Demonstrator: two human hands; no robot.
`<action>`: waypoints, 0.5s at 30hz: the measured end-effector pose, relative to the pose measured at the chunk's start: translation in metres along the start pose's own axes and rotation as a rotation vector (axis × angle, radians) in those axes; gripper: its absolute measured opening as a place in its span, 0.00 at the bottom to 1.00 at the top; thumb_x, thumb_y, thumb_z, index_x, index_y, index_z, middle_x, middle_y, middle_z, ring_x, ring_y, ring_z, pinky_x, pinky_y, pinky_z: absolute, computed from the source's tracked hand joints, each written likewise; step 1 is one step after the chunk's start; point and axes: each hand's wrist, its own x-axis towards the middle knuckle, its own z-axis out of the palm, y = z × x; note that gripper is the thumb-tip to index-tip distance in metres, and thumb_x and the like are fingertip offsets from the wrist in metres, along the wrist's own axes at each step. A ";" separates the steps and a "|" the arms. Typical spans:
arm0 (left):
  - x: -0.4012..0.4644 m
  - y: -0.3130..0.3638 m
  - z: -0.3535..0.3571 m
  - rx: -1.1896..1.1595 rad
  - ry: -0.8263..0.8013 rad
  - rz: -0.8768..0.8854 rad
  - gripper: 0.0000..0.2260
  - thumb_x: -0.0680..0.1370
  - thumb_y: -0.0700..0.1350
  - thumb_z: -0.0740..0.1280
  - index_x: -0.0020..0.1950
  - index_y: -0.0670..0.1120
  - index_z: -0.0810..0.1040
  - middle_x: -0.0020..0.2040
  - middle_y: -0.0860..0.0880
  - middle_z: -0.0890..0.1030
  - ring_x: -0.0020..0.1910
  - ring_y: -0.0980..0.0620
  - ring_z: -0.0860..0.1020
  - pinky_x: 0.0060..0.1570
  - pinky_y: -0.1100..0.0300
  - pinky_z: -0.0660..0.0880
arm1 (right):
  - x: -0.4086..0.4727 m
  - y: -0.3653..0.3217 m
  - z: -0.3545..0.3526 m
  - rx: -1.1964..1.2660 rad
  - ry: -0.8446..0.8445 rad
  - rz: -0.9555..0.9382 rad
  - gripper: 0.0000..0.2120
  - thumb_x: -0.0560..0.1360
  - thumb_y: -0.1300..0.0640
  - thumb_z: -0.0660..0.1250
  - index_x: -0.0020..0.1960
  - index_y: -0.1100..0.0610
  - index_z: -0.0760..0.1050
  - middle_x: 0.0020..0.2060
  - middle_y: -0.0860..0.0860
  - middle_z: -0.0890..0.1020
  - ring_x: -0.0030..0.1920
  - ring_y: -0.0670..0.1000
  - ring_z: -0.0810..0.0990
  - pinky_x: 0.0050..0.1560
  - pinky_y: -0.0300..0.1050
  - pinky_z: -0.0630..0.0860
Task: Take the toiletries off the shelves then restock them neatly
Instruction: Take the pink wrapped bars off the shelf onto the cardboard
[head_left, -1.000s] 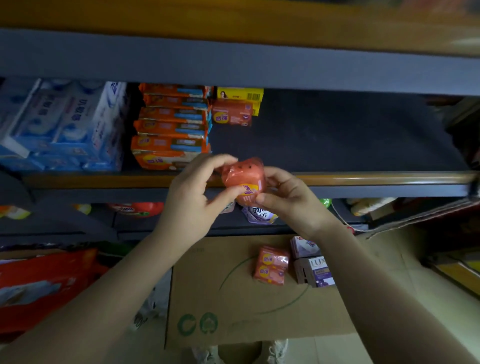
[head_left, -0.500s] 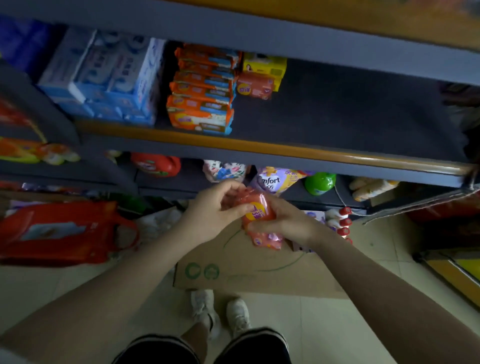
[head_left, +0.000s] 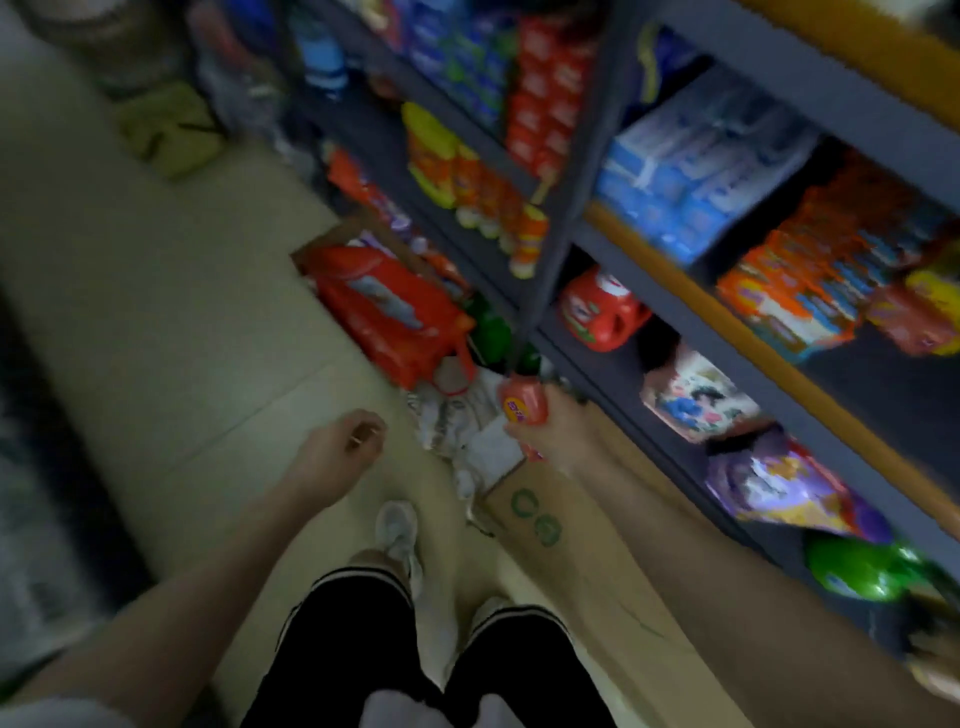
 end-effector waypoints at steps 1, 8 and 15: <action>0.000 -0.019 -0.019 -0.023 0.050 -0.040 0.05 0.77 0.39 0.64 0.50 0.45 0.76 0.42 0.45 0.81 0.37 0.49 0.79 0.37 0.63 0.72 | 0.014 -0.022 0.016 -0.072 -0.037 -0.049 0.14 0.73 0.61 0.69 0.57 0.62 0.74 0.48 0.56 0.80 0.49 0.55 0.78 0.47 0.47 0.75; 0.019 -0.139 -0.153 -0.156 0.262 -0.264 0.05 0.78 0.35 0.62 0.51 0.39 0.75 0.42 0.41 0.78 0.34 0.50 0.75 0.30 0.71 0.69 | 0.104 -0.195 0.142 -0.250 -0.134 -0.379 0.20 0.70 0.54 0.73 0.58 0.58 0.72 0.53 0.55 0.80 0.54 0.54 0.78 0.54 0.50 0.74; 0.082 -0.189 -0.300 -0.129 0.322 -0.236 0.05 0.79 0.42 0.63 0.53 0.46 0.76 0.47 0.46 0.79 0.42 0.50 0.77 0.36 0.65 0.70 | 0.199 -0.308 0.242 -0.382 -0.155 -0.426 0.20 0.69 0.53 0.73 0.58 0.59 0.72 0.52 0.56 0.80 0.54 0.56 0.78 0.51 0.47 0.73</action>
